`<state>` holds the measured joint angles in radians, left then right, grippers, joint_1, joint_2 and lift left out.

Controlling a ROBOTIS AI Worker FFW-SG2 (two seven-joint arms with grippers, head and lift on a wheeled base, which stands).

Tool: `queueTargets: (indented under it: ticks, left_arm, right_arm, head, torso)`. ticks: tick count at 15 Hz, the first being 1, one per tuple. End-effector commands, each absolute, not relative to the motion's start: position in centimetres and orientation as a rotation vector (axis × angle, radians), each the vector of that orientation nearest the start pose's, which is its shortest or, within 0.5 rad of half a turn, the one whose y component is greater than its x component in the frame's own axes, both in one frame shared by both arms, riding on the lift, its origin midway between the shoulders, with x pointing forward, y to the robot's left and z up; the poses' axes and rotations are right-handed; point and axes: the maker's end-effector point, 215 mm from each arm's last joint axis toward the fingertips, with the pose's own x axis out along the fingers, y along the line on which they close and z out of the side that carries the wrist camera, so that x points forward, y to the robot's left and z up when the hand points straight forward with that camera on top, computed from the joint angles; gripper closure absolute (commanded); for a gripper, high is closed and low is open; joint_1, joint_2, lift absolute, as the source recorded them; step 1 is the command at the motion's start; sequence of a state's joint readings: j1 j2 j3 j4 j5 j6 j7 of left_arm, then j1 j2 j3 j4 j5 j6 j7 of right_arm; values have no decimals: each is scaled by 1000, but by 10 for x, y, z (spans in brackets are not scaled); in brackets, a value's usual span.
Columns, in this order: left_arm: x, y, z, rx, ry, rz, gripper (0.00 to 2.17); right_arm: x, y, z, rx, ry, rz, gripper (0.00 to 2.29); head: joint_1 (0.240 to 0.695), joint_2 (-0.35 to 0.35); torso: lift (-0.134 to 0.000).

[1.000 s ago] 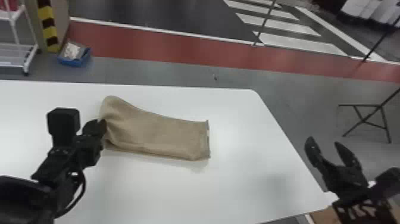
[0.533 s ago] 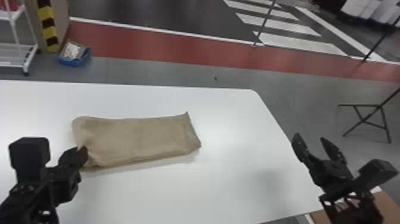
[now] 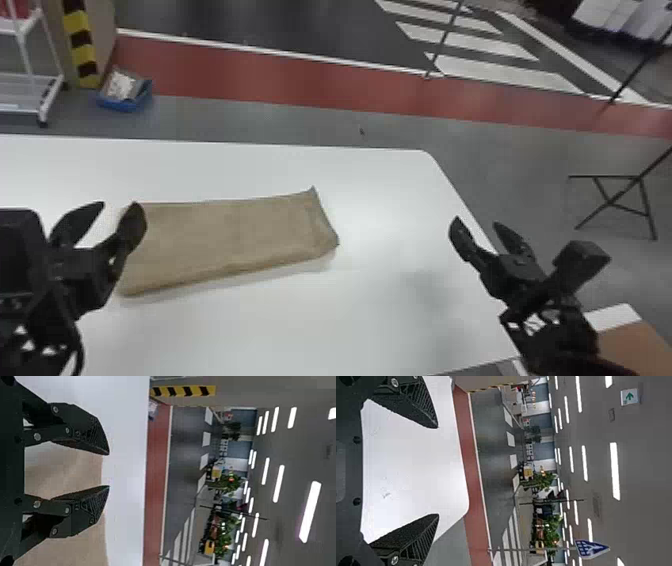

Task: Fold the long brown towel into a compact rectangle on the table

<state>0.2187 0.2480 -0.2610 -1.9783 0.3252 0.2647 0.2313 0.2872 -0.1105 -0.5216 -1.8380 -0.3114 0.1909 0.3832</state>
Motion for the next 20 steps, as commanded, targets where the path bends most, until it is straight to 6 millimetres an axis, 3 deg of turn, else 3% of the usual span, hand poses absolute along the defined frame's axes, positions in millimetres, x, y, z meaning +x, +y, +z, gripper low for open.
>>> queueTargets:
  ticks: [1, 3, 6, 8, 10, 13, 16, 20]
  left_arm:
    - [516, 162, -327, -100, 94, -108, 26]
    - [521, 148, -326, -83, 88, -133, 36]
    - [521, 105, -353, -122, 147, -214, 46]
    - [519, 79, -367, -97, 170, -269, 221]
    - [519, 65, -380, -96, 202, -287, 248]
    - [519, 49, -387, -89, 215, -310, 259]
    - [522, 38, -378, -90, 202, -326, 259]
    - [522, 40, -389, -91, 223, -324, 259]
  right_arm:
    - [499, -417, -365, 126, 182, -8, 144]
    - [529, -383, -371, 112, 230, 30, 201]
    - [562, -336, -376, 156, 334, 74, 201]
    - [582, -321, -386, 175, 383, 91, 201]
    - [594, -310, -403, 216, 433, 125, 225]
    - [598, -285, -422, 298, 535, 211, 326]
    - [602, -261, -410, 342, 515, 307, 326]
    - [605, -232, -415, 345, 569, 375, 343]
  head:
    - [695, -343]
    - [695, -295]
    - [695, -245]
    - [695, -236]
    - [695, -237]
    - [695, -236]
    - [695, -222]
    - [695, -208]
  torso:
    - [-124]
    - [-124]
    - [-124]
    - [-124]
    - [-124]
    - [-124]
    - [-124]
    - [-124]
